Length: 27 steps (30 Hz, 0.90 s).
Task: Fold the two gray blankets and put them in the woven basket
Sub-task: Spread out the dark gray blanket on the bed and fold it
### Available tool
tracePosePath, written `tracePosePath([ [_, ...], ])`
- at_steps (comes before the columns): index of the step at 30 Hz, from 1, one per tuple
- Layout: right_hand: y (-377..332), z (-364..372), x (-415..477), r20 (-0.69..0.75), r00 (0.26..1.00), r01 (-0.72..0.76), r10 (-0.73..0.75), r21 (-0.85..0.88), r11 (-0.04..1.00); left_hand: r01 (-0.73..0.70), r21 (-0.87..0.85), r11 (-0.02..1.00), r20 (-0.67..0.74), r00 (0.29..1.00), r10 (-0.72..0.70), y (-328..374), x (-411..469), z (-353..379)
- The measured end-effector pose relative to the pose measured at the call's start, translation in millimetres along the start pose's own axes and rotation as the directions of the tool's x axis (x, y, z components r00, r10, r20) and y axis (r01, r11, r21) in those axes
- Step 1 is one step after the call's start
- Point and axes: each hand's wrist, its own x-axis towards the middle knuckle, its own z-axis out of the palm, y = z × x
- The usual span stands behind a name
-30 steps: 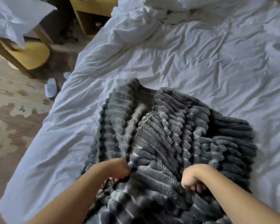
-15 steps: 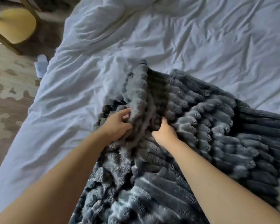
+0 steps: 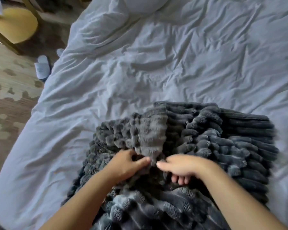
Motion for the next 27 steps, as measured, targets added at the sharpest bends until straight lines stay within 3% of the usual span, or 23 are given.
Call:
tracePosePath([
  [1, -6, -19, 3, -0.054, 0.998, -0.010, 0.010, -0.012, 1.000, -0.010, -0.089, 0.996, -0.131, 0.991, -0.002, 8, 6, -7],
  [3, -16, -62, 19, -0.303, 0.952, -0.018, 0.044, 0.088, 0.996, -0.039, -0.342, 0.939, -0.285, 0.956, -0.064, 26, 20, -19],
  [5, -24, -105, 47, -0.639, 0.766, 0.098, 0.064, 0.215, 0.972, -0.058, -0.580, 0.812, -0.262, 0.958, -0.119, 41, 36, -27],
  [6, -24, -122, 65, -0.756, 0.653, 0.173, 0.044, 0.205, 0.963, -0.060, -0.656, 0.752, -0.231, 0.965, -0.125, 46, 44, -28],
  [7, -22, -136, 81, -0.803, 0.596, 0.202, 0.019, 0.173, 0.964, -0.065, -0.694, 0.717, -0.213, 0.970, -0.118, 49, 51, -29],
  [11, -9, -141, 138, -0.743, 0.664, 0.100, -0.079, -0.017, 0.995, -0.093, -0.622, 0.778, -0.274, 0.956, -0.105, 42, 61, -35],
  [14, -6, -110, 142, -0.855, 0.516, -0.055, 0.041, 0.015, 0.998, -0.033, -0.650, 0.759, -0.217, 0.966, -0.144, 28, 49, -38],
  [15, -4, -94, 139, -0.868, 0.488, -0.032, 0.086, 0.080, 0.996, -0.012, -0.668, 0.744, -0.196, 0.967, -0.160, 24, 42, -38],
  [17, 5, -56, 126, -0.849, 0.506, 0.063, 0.148, 0.208, 0.976, -0.011, -0.681, 0.732, -0.189, 0.969, -0.161, 22, 29, -38],
  [23, 29, -4, 65, -0.796, 0.602, 0.239, 0.054, 0.244, 0.940, -0.120, -0.747, 0.654, -0.254, 0.961, -0.114, 62, -18, -47],
  [25, 23, -12, 26, -0.832, 0.547, 0.356, 0.092, 0.330, 0.875, -0.099, -0.789, 0.607, -0.200, 0.974, -0.101, 83, -41, -55],
  [27, 16, -22, -26, -0.888, 0.438, 0.438, 0.143, 0.350, 0.828, -0.160, -0.818, 0.552, -0.204, 0.979, -0.019, 101, -61, -63],
])
